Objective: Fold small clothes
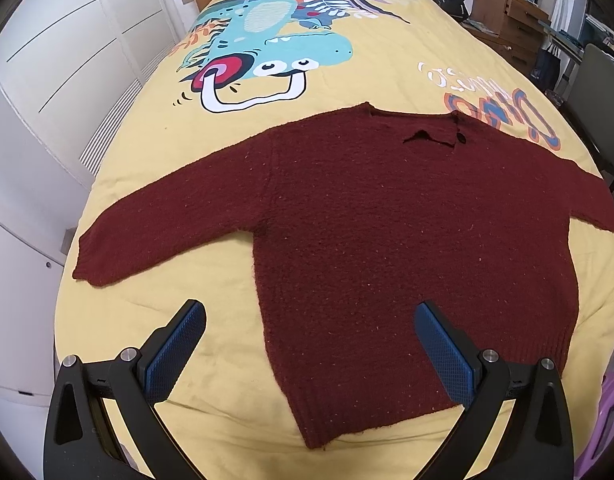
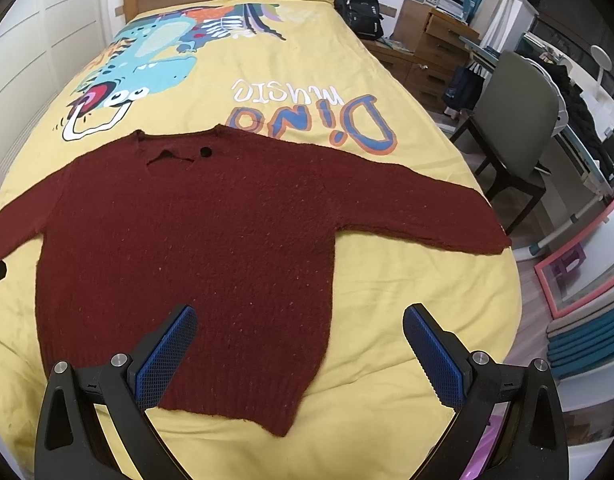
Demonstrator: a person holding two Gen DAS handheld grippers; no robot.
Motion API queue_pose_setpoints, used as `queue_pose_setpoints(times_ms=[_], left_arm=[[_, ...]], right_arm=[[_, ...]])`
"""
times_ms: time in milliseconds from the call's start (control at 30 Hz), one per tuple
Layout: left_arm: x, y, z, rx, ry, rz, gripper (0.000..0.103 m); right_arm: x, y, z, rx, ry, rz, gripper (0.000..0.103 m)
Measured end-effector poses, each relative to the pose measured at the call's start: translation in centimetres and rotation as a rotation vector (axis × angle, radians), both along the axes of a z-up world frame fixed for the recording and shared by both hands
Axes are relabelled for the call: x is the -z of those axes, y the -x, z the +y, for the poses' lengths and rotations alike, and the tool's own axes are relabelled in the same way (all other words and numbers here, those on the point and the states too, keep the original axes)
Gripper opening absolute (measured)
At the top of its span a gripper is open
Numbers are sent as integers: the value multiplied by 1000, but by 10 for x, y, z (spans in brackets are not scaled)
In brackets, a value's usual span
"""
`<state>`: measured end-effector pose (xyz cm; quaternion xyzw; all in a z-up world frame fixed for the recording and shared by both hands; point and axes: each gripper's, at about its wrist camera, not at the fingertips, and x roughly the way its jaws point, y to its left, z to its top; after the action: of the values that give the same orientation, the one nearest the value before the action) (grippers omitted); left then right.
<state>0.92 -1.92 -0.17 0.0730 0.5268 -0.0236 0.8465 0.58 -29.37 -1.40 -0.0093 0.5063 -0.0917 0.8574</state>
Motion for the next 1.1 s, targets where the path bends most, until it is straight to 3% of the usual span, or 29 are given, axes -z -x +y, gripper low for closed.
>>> queue_pose_setpoints(times_ms=[1100], left_arm=[[10, 3, -2, 5, -2, 14, 102]], right_arm=[[-1, -2, 2, -1, 23, 13, 102]])
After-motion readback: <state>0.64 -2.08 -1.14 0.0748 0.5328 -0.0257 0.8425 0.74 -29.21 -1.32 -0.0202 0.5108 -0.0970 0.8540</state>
